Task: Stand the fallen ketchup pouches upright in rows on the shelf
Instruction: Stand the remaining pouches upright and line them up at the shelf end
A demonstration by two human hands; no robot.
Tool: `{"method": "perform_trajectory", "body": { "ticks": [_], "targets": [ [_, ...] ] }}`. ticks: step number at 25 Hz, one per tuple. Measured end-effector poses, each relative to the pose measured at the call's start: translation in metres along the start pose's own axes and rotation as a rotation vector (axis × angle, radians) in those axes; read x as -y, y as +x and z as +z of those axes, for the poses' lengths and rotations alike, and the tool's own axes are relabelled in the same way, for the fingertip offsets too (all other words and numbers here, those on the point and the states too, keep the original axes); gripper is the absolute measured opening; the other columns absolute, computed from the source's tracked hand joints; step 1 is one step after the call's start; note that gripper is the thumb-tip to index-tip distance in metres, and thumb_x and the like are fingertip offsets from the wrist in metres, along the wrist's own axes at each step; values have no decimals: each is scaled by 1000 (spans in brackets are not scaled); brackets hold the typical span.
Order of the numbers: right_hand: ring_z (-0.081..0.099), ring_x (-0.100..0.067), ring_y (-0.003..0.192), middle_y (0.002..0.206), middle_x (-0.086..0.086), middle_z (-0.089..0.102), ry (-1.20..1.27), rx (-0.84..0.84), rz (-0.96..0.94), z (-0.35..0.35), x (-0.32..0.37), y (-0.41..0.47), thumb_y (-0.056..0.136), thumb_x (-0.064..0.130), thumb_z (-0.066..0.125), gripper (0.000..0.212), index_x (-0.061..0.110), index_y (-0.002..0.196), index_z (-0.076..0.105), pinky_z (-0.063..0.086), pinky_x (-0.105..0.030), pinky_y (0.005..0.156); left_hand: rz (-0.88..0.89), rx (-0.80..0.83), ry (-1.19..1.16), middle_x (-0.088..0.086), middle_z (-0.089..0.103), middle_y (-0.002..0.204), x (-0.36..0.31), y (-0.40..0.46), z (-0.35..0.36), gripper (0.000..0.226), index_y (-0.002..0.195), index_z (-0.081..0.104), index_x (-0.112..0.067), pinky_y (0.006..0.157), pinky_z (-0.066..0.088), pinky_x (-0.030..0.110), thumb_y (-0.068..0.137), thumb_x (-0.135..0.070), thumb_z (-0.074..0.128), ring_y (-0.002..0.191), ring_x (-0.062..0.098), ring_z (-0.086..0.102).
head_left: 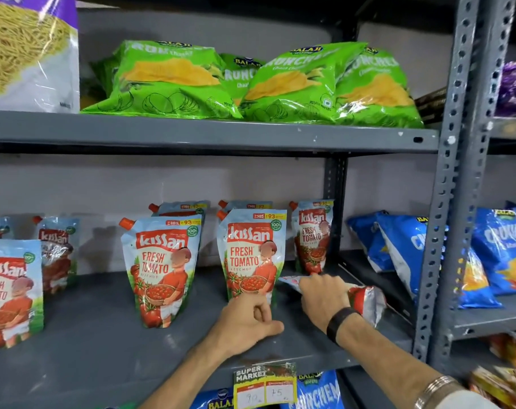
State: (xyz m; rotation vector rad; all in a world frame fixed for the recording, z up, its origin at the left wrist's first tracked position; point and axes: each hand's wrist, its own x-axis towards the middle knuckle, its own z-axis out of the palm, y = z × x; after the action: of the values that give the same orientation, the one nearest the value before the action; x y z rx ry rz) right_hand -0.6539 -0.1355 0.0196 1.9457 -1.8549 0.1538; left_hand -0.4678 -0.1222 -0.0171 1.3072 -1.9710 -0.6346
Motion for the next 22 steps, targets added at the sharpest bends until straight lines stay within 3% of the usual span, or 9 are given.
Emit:
{"method": "perform_trajectory", "body": {
  "ticks": [6, 9, 11, 14, 16, 22],
  "targets": [
    [68, -36, 101, 110, -13, 71, 244, -161, 294, -19, -69, 25, 94, 24, 52, 20, 13, 107, 63, 51, -42, 79, -2, 85, -68, -10, 70, 73, -24, 29, 37, 18, 95, 74, -15, 73, 58, 32, 86, -32, 74, 65, 2, 63],
    [69, -33, 88, 94, -9, 75, 587, -299, 467, -11, -96, 30, 93, 25, 56, 15, 18, 92, 69, 56, -43, 75, -98, 92, -131, -1, 73, 118, -38, 52, 55, 43, 131, 61, -15, 100, 56, 34, 94, -37, 65, 106, 12, 68],
    [71, -30, 77, 79, -6, 74, 895, -368, 543, -6, -106, 33, 94, 24, 55, 21, 15, 80, 67, 59, -48, 72, -156, 132, -270, 2, 59, 142, -49, 65, 66, 61, 145, 45, -19, 109, 48, 31, 93, -42, 66, 127, 17, 59],
    [73, -40, 83, 84, -20, 75, 1487, -390, 612, 5, -112, 37, 96, 17, 52, 25, 6, 78, 65, 60, -60, 75, -152, 135, -535, -5, 62, 136, -61, 82, 81, 42, 124, 51, -33, 113, 45, 34, 90, -31, 75, 128, 14, 57],
    [71, -48, 91, 95, -29, 73, 1767, -360, 661, 14, -109, 39, 97, 12, 51, 23, 2, 82, 65, 57, -67, 78, -111, 48, -590, -5, 70, 132, -63, 93, 85, 38, 122, 62, -33, 112, 49, 39, 90, -19, 75, 126, 14, 62],
    [73, -40, 95, 98, -19, 76, 1861, -368, 749, 44, -104, 53, 99, 13, 52, 23, 0, 94, 69, 59, -59, 86, -88, -110, -330, -1, 70, 135, -74, 110, 84, 46, 138, 61, -22, 109, 51, 40, 93, -19, 71, 128, 20, 63]
  ]
}}
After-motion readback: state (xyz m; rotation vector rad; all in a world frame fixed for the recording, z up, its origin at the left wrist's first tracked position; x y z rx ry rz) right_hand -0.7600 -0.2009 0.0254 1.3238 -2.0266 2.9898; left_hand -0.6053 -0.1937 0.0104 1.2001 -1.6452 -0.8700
